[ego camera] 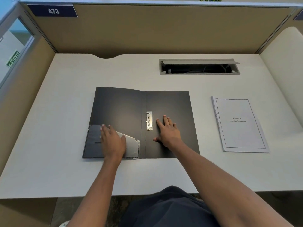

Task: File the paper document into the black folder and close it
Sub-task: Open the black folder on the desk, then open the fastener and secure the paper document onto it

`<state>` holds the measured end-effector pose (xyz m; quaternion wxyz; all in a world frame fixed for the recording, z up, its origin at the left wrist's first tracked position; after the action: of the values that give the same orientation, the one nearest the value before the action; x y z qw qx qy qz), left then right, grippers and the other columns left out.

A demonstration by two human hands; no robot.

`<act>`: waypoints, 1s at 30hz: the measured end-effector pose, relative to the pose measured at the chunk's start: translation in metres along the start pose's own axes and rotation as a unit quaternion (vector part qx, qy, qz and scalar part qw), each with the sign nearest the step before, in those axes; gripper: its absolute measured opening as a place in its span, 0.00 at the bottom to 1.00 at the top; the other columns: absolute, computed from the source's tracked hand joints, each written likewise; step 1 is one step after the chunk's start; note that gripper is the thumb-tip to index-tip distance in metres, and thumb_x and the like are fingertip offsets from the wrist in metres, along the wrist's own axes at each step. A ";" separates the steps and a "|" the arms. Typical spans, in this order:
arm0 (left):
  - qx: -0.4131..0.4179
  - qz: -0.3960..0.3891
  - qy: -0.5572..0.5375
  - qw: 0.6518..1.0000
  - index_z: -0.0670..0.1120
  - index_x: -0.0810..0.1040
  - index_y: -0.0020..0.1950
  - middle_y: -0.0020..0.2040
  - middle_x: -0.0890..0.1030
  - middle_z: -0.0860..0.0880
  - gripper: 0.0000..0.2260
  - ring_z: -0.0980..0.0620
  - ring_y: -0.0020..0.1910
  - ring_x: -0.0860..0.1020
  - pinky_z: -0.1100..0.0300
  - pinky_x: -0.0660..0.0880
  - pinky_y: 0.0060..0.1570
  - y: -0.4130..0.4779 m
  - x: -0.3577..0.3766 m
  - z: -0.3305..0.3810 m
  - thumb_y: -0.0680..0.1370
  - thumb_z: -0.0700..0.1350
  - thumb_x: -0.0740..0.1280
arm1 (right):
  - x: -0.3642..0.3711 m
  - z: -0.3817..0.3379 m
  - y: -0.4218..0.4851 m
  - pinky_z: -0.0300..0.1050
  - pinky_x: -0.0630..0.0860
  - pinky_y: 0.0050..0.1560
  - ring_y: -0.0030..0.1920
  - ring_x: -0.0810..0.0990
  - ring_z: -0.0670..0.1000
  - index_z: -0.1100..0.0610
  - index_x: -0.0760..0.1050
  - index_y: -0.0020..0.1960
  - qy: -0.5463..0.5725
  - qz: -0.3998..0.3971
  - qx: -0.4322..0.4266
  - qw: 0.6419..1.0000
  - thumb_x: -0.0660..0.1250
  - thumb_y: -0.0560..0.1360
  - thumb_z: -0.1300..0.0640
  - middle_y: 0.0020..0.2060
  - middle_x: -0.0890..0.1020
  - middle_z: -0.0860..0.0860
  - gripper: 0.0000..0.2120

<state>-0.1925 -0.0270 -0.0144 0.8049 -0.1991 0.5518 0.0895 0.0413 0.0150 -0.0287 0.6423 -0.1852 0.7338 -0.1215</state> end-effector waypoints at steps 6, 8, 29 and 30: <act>0.104 -0.042 0.063 0.992 0.42 0.54 0.83 0.84 0.51 0.39 0.37 0.41 0.84 0.48 0.43 0.53 0.81 -0.001 0.023 0.049 0.80 0.51 0.68 | 0.001 -0.001 0.001 0.60 0.53 0.80 0.82 0.46 0.58 0.49 0.47 0.83 0.002 0.000 0.004 1.000 0.71 0.74 0.39 0.82 0.47 0.57 0.48; 0.113 -0.059 0.073 0.989 0.44 0.54 0.83 0.84 0.49 0.40 0.38 0.42 0.84 0.46 0.43 0.52 0.81 0.002 0.028 0.062 0.80 0.53 0.69 | 0.000 -0.001 0.001 0.60 0.53 0.80 0.82 0.46 0.59 0.49 0.47 0.83 -0.001 0.002 0.004 1.000 0.71 0.74 0.39 0.82 0.47 0.57 0.48; 0.037 -0.159 0.045 0.986 0.54 0.53 0.83 0.82 0.43 0.33 0.42 0.34 0.82 0.41 0.26 0.52 0.74 0.019 0.041 0.105 0.76 0.55 0.74 | -0.024 -0.007 0.015 0.51 0.66 0.72 0.73 0.64 0.59 0.58 0.65 0.74 0.124 0.029 0.011 0.992 0.74 0.70 0.40 0.72 0.65 0.58 0.40; 0.036 -0.157 0.045 0.986 0.54 0.53 0.83 0.83 0.43 0.33 0.42 0.34 0.82 0.41 0.26 0.52 0.75 0.019 0.041 0.104 0.76 0.56 0.74 | -0.026 -0.007 0.016 0.51 0.66 0.73 0.73 0.64 0.60 0.59 0.65 0.74 0.146 0.027 0.022 0.989 0.72 0.72 0.43 0.72 0.65 0.59 0.38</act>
<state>-0.0951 0.0308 -0.0244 0.7901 -0.2576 0.5522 -0.0669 0.0348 0.0404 -0.0114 0.5352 -0.1317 0.8215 -0.1460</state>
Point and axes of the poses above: each hand's wrist, its own y-axis towards the middle knuckle, its own x-axis out of the palm, z = x × y, the point moved 2 cm from there along y, towards the middle knuckle
